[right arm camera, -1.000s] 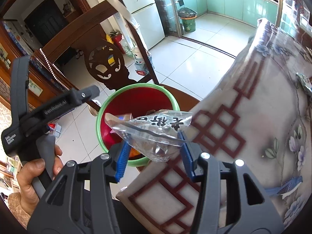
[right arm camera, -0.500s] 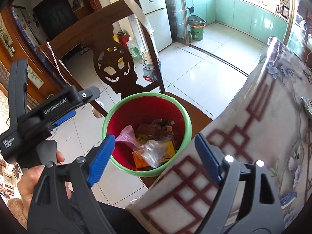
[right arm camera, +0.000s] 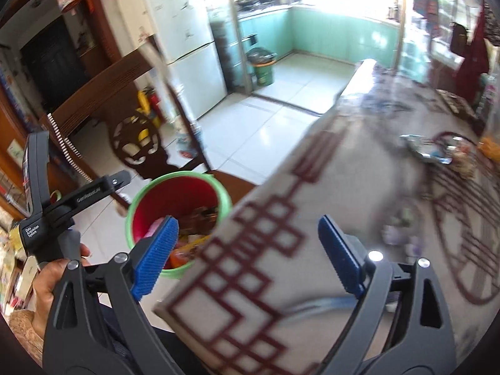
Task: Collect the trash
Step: 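Grasp the blue-white snack wrapper with the left tool while the right tool grasps crumpled paper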
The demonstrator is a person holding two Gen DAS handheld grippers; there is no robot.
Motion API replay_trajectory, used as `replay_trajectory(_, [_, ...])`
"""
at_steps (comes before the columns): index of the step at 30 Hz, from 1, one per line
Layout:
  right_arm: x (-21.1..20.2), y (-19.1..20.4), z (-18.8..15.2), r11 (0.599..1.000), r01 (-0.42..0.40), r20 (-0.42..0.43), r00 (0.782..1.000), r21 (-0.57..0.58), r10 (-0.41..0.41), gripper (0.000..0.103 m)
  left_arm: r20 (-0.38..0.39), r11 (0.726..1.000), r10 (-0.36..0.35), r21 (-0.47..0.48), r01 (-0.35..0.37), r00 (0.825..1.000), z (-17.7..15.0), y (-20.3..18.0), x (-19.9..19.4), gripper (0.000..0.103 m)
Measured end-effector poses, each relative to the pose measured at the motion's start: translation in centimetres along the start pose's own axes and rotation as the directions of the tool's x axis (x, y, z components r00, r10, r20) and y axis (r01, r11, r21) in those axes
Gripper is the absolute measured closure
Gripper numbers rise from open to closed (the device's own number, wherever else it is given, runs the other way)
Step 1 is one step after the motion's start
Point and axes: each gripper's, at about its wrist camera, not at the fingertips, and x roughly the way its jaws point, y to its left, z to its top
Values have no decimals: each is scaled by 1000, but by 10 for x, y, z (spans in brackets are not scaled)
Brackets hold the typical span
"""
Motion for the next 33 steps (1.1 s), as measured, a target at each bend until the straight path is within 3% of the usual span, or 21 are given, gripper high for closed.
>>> replay_trajectory(9, [-45, -85, -29, 992, 125, 42, 991, 33, -127, 5, 2, 977, -37, 211, 36, 999, -20, -89, -7, 8])
replay_trajectory(14, [-60, -148, -59, 972, 226, 28, 973, 59, -228, 5, 4, 929, -109, 356, 101, 994, -47, -163, -16, 8])
replay_trajectory(16, [-68, -182, -71, 960, 251, 26, 966, 126, -256, 5, -31, 898, -158, 411, 157, 987, -62, -195, -16, 8])
replay_trajectory(17, [-71, -195, -76, 954, 257, 28, 964, 158, -264, 5, -63, 865, -194, 460, 201, 979, -72, -221, -16, 8])
replay_trajectory(20, [-78, -240, -98, 922, 274, 22, 957, 274, -291, 5, -78, 785, -228, 575, 231, 970, -91, -281, -13, 8])
replay_trajectory(23, [-80, -272, -111, 894, 230, 0, 969, 385, -249, 5, -84, 710, -242, 663, 236, 967, -96, -342, 1, 8])
replay_trajectory(26, [-83, -284, -112, 885, 201, 17, 973, 420, -229, 5, -123, 677, -211, 698, 236, 970, -88, -395, 31, 8])
replay_trajectory(28, [-82, -287, -112, 883, 165, 28, 980, 439, -197, 5, -147, 697, -199, 674, 245, 969, -80, -420, 53, 8])
replay_trajectory(31, [-80, -287, -111, 882, 101, 48, 989, 460, -138, 5, -251, 800, -207, 513, 311, 946, -63, -440, 97, 8])
replay_trajectory(33, [-79, -285, -107, 886, 98, 54, 989, 453, -138, 5, -296, 859, -186, 414, 301, 937, -59, -446, 125, 8])
